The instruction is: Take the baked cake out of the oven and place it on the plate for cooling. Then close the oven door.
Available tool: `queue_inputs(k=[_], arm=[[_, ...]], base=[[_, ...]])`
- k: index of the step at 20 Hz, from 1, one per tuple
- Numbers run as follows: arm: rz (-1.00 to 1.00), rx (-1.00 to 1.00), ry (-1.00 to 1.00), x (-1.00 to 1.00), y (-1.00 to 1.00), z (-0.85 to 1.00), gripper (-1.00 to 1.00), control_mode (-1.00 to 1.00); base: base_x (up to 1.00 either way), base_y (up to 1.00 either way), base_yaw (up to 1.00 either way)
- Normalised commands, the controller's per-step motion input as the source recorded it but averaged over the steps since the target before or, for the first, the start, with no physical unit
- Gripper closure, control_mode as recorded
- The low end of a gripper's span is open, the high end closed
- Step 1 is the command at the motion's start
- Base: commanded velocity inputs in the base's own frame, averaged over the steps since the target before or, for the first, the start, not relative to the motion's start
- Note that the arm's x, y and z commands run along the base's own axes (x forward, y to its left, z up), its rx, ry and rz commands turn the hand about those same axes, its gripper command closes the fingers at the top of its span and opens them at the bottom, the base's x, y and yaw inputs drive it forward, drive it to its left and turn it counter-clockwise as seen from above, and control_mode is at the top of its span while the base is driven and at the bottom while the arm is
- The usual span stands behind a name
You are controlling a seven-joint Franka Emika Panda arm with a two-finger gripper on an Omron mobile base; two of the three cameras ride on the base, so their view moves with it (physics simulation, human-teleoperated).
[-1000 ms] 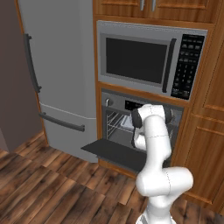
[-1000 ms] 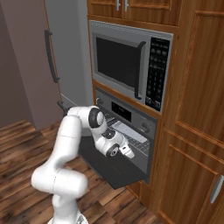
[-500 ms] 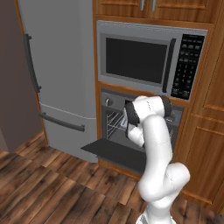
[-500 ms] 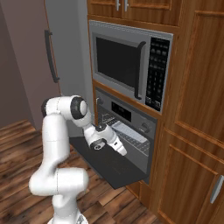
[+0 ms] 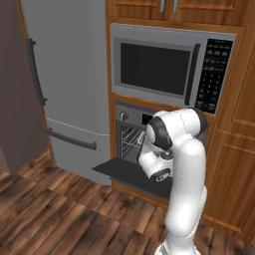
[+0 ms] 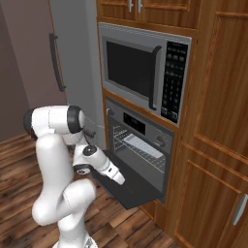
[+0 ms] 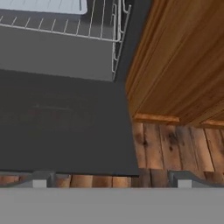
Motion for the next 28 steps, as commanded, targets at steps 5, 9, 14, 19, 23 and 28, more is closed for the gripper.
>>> queue_inputs(k=[5, 9, 14, 19, 23, 28], arm=[[0.04, 0.01, 0.08, 0.34, 0.53, 1.00, -1.00, -1.00], [0.02, 0.11, 0.20, 0.39, 0.47, 1.00, -1.00, -1.00], [-0.08, 0.18, 0.42, 0.65, 0.52, 0.78, -1.00, -1.00], [0.00, -0.15, 0.80, 0.57, 0.52, 0.69, -1.00, -1.00], [-0.04, -0.24, 0.76, 0.28, 0.78, 0.92, -1.00, -1.00], [-0.14, -0.06, 0.36, 0.58, 0.47, 1.00, -1.00, -1.00]], base=[[0.00, 0.00, 0.00], [0.00, 0.00, 0.00], [0.00, 0.00, 0.00], [0.00, 0.00, 0.00], [0.00, 0.00, 0.00], [0.00, 0.00, 0.00]])
